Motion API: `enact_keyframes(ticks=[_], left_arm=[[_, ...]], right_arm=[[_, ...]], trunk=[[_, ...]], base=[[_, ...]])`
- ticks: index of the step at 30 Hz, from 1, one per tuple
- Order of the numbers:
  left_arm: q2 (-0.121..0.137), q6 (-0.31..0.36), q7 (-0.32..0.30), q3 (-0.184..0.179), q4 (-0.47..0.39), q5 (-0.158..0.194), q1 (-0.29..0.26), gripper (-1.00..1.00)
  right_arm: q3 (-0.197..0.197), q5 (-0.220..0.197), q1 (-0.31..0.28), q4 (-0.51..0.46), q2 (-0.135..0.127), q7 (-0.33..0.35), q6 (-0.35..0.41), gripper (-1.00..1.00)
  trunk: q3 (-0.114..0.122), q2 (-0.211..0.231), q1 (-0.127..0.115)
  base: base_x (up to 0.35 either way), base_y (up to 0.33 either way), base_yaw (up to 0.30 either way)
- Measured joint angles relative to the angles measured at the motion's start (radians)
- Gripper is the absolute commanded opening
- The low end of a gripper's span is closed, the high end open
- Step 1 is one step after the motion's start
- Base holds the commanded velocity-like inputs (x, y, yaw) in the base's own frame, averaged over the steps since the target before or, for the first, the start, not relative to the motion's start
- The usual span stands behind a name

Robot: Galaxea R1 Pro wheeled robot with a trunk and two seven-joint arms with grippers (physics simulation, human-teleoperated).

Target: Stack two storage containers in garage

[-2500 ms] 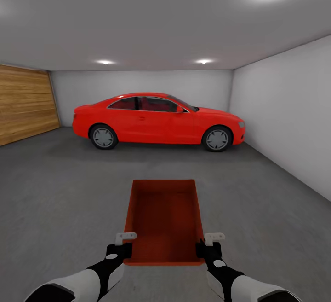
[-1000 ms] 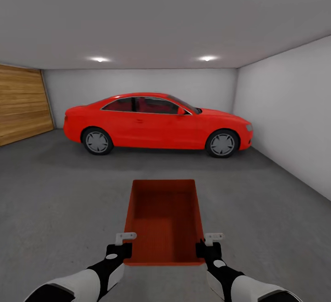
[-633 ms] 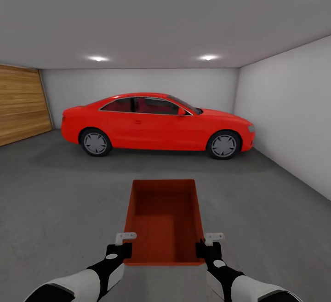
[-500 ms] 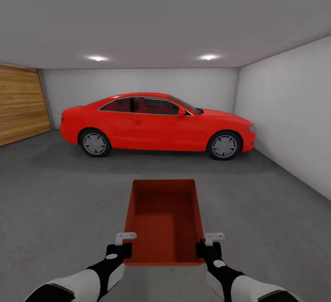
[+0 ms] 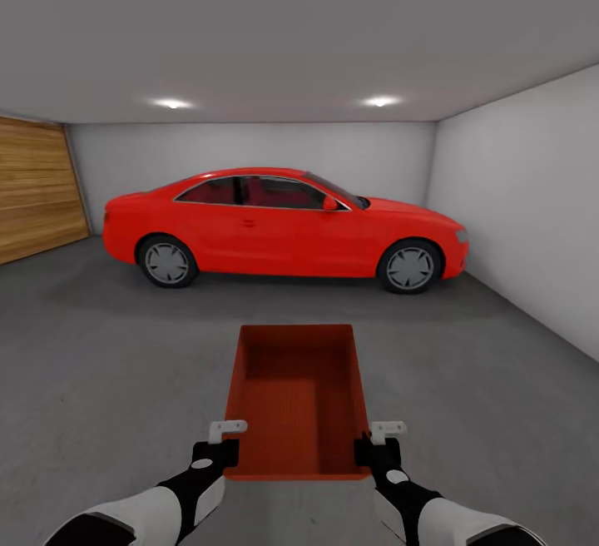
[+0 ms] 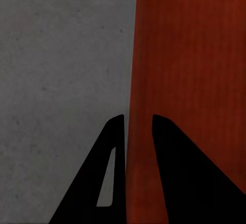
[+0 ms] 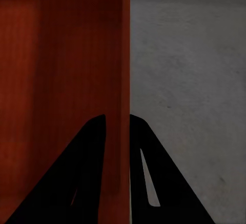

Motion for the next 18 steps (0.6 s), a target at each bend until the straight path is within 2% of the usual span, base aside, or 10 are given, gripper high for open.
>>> enact_keyframes(ticks=[18], left_arm=[[0.000,0.000,-0.001,-0.001,0.000,0.001,0.000,-1.00]], right_arm=[[0.001,-0.001,0.000,0.000,0.000,0.000,0.000,-1.00]], trunk=[[0.000,0.000,0.000]], base=[[0.321,0.000,0.000]])
